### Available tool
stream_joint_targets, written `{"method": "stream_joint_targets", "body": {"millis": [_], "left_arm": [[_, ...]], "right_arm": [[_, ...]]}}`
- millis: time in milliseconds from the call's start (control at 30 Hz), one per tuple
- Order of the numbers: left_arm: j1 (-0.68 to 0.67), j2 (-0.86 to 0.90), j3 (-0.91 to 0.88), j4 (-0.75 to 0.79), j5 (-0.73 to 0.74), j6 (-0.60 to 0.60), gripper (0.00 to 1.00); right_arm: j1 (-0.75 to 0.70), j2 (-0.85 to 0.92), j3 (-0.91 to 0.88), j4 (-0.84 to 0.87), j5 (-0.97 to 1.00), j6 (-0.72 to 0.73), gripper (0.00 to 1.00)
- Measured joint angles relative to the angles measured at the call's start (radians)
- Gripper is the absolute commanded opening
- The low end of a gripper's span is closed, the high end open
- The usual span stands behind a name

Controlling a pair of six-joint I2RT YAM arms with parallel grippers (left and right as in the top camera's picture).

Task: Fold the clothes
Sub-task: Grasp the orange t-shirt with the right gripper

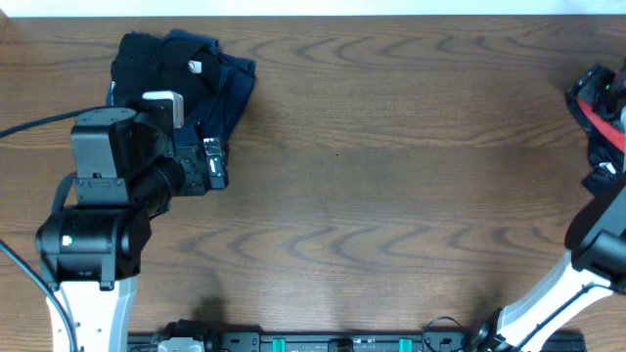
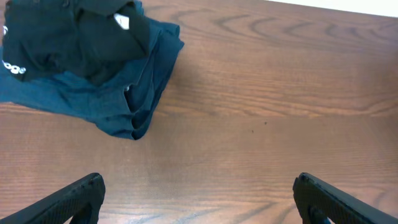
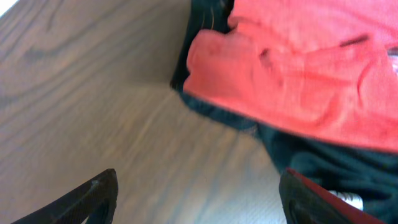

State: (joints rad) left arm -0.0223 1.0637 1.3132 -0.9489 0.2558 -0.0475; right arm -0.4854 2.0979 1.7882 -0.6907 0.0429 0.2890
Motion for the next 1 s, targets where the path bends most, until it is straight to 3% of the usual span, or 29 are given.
{"method": "stream_joint_targets", "body": {"millis": [167,600,833,933,1000], "left_arm": [[0.0,0.013,0.0,-0.016,0.0,0.0,0.98],[0.0,0.025,0.0,-0.036,0.0,0.0,0.98],[0.0,0.025,0.0,-0.036,0.0,0.0,0.98],[0.0,0.025,0.0,-0.036,0.0,0.0,0.98],[0.0,0.025,0.0,-0.036,0.0,0.0,0.98]], "right_arm": [[-0.018,0.089,0.093,-0.001,0.016,0.0,0.8],[-0.043,0.24,0.098,0.095,0.045,-0.041,0.85],[-0.043,0.287,0.098,0.15,0.045,-0.058,0.73],[-0.043,0.288,0.098,0.176,0.045,-0.055,0.56],[-0.043,0.288,0.098,0.183,0.045,-0.052,0.54]]}}
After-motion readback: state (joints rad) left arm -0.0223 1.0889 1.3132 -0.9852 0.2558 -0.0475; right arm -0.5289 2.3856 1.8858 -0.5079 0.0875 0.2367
